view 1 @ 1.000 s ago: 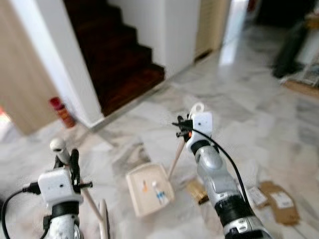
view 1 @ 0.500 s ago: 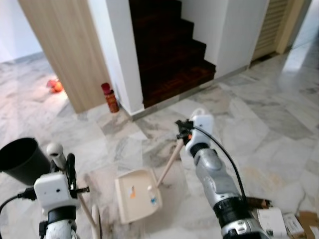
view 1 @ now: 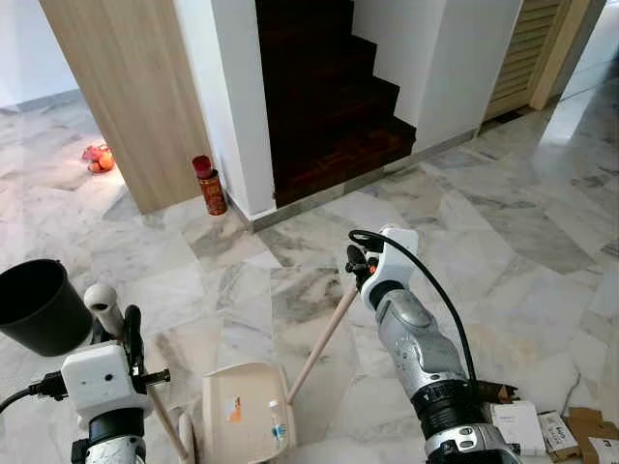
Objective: Sweep floor
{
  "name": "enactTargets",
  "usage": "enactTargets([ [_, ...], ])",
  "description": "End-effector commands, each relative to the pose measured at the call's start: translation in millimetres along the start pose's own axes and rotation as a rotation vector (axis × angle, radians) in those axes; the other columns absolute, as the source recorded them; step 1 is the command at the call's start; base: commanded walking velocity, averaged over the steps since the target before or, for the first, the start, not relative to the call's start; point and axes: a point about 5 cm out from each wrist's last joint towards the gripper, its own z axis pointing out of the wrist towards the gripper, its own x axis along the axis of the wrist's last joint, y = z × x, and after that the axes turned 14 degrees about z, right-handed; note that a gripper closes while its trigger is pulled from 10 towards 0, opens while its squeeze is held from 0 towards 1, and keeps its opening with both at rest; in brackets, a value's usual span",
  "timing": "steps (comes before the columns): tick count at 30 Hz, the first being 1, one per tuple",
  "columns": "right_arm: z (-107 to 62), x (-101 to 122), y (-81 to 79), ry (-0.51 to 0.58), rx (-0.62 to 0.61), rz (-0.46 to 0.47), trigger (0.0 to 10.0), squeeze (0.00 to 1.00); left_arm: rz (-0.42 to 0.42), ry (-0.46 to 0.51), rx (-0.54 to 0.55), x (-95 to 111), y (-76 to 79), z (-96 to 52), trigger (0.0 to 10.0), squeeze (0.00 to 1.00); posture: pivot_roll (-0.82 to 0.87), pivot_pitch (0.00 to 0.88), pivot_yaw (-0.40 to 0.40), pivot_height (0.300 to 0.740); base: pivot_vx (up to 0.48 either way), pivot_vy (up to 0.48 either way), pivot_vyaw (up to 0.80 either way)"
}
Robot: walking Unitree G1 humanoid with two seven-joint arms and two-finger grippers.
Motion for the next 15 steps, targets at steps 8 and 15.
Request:
enactTargets([
  [8, 0.7, 18.7, -12.6, 0.066, 0.051, 0.014, 10.0, 0.00, 0.000, 0.055, 0.027, 13.2, -5.0, 4.7, 10.0, 0.00, -0.05, 0.035, 0.059, 0.740, 0.000, 0.383, 0.00],
  [15, 0.0, 20.6, -14.4, 0.073, 0.060, 0.005, 10.0, 0.00, -0.002, 0.054, 0.027, 13.7, -4.9, 4.8, 10.0, 0.00, -0.05, 0.036, 0.059, 0.740, 0.000, 0.383, 0.00],
])
